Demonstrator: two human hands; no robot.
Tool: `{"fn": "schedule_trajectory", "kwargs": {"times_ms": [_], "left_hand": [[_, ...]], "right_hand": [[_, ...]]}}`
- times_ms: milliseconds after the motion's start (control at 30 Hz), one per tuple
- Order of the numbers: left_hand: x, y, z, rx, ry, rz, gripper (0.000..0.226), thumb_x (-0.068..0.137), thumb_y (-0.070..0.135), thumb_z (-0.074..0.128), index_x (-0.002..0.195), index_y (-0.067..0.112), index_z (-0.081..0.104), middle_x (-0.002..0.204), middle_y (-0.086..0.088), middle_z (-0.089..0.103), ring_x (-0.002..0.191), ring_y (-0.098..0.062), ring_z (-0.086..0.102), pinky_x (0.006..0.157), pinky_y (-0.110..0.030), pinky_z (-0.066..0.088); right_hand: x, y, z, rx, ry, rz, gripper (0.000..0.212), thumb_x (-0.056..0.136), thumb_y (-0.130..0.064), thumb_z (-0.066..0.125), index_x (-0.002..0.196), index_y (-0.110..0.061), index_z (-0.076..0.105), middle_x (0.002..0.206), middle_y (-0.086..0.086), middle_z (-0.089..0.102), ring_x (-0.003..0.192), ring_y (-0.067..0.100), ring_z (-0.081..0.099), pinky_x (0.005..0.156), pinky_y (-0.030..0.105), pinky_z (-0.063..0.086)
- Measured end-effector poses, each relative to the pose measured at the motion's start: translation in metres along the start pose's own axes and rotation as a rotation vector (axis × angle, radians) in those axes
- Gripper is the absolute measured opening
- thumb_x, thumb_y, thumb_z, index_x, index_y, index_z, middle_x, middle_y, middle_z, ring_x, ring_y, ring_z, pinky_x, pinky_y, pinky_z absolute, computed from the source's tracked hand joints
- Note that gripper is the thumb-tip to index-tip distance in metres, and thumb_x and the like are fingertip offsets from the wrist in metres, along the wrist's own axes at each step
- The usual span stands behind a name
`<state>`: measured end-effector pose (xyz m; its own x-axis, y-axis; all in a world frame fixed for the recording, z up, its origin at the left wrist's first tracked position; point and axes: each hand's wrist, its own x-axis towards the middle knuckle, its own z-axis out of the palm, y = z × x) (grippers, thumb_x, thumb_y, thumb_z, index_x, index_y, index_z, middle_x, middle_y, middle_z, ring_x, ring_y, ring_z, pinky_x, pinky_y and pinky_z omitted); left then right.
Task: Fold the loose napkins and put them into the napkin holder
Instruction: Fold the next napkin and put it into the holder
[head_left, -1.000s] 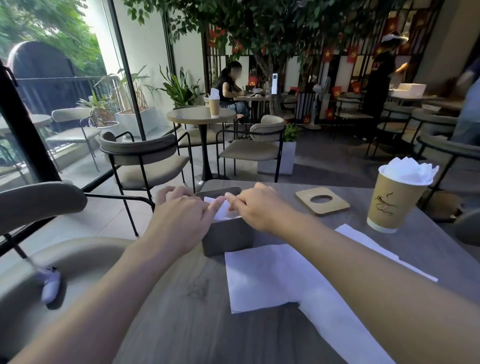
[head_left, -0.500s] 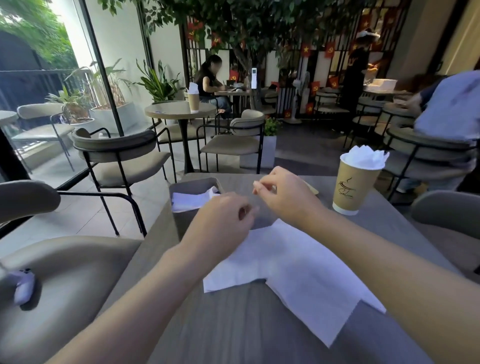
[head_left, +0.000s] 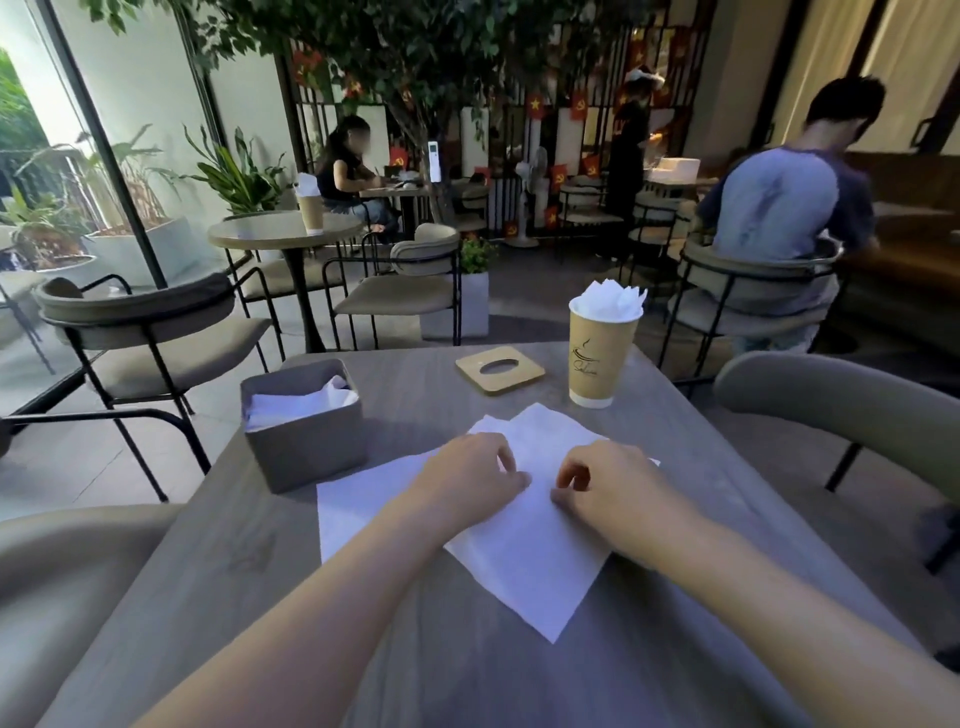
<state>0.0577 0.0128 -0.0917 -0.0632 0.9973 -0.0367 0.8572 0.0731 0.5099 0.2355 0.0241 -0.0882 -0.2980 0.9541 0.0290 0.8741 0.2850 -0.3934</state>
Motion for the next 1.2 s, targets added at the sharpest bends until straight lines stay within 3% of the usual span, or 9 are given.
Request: {"fn": "schedule_trajectory", "kwargs": {"times_ms": [133,433,533,633,700,800,1000,1067,1200], "left_hand": [[0.0,0.002,0.001,-0.081,-0.024,0.0,0.014,0.087,0.03,0.067,0.098,0.021,0.069,0.09,0.009,0.064,0.09,-0.015,0.059,0.073,-0.026,0.046],[-0.005,0.007,-0.003,-0.17,0.075,0.059,0.01,0.092,0.027,0.061,0.084,0.027,0.067,0.079,0.011,0.066,0.07,-0.001,0.054,0.058,-0.021,0.037],[-0.005,0.001,-0.009,-0.256,0.135,0.04,0.011,0.095,0.031,0.06,0.09,0.026,0.068,0.071,0.011,0.061,0.061,-0.004,0.05,0.052,-0.022,0.033],[-0.006,-0.005,-0.021,-0.472,0.23,0.002,0.011,0.096,0.029,0.062,0.089,0.024,0.07,0.052,0.015,0.053,0.055,-0.009,0.046,0.05,-0.021,0.031],[-0.011,-0.006,-0.027,-0.693,0.29,-0.04,0.011,0.095,0.027,0.063,0.093,0.021,0.072,0.058,0.017,0.061,0.063,-0.01,0.054,0.058,-0.023,0.037],[-0.019,-0.007,-0.029,-0.941,0.32,-0.087,0.011,0.095,0.031,0.065,0.098,0.025,0.073,0.09,0.006,0.075,0.084,-0.013,0.063,0.069,-0.027,0.044],[-0.027,-0.008,-0.028,-1.07,0.331,-0.073,0.013,0.093,0.038,0.066,0.096,0.028,0.073,0.087,-0.004,0.076,0.093,-0.03,0.071,0.083,-0.043,0.056],[-0.029,-0.01,-0.028,-1.083,0.327,-0.052,0.014,0.094,0.038,0.065,0.1,0.027,0.072,0.093,-0.007,0.079,0.098,-0.034,0.072,0.091,-0.048,0.056],[-0.033,-0.016,-0.033,-1.117,0.331,-0.014,0.014,0.096,0.039,0.063,0.103,0.027,0.068,0.089,-0.002,0.079,0.086,-0.026,0.067,0.084,-0.042,0.053]], "right_hand": [[-0.003,0.0,0.002,0.028,0.005,-0.037,0.016,0.096,-0.024,0.058,0.095,-0.029,0.073,0.103,-0.011,0.067,0.098,0.013,0.056,0.063,0.018,0.038],[-0.003,-0.003,0.0,0.058,0.002,-0.079,0.014,0.097,-0.032,0.06,0.097,-0.028,0.073,0.103,-0.011,0.066,0.098,0.012,0.058,0.068,0.022,0.043],[0.001,-0.003,-0.005,0.157,0.105,-0.041,0.018,0.096,-0.041,0.062,0.094,-0.026,0.071,0.098,-0.007,0.065,0.091,0.013,0.058,0.077,0.033,0.049],[0.003,-0.002,-0.011,0.318,0.278,-0.006,0.027,0.098,-0.045,0.06,0.085,-0.02,0.062,0.087,-0.004,0.061,0.078,0.013,0.057,0.064,0.03,0.044],[0.003,-0.004,-0.014,0.465,0.338,0.048,0.035,0.097,-0.049,0.059,0.084,-0.017,0.056,0.085,-0.002,0.061,0.071,0.012,0.053,0.06,0.029,0.04],[0.009,-0.008,-0.019,0.766,0.231,0.188,0.045,0.093,-0.061,0.057,0.094,-0.016,0.06,0.094,0.002,0.067,0.072,0.014,0.055,0.063,0.03,0.042],[0.012,-0.017,-0.026,1.209,-0.23,0.353,0.054,0.086,-0.063,0.066,0.105,-0.012,0.073,0.08,0.003,0.073,0.077,0.024,0.061,0.07,0.032,0.044],[0.013,-0.02,-0.024,1.287,-0.239,0.367,0.049,0.087,-0.057,0.069,0.105,-0.011,0.072,0.081,0.007,0.073,0.074,0.025,0.065,0.069,0.033,0.052],[0.013,-0.025,-0.02,1.348,-0.214,0.399,0.053,0.089,-0.053,0.07,0.112,-0.006,0.073,0.098,0.015,0.072,0.081,0.03,0.068,0.074,0.037,0.06]]}}
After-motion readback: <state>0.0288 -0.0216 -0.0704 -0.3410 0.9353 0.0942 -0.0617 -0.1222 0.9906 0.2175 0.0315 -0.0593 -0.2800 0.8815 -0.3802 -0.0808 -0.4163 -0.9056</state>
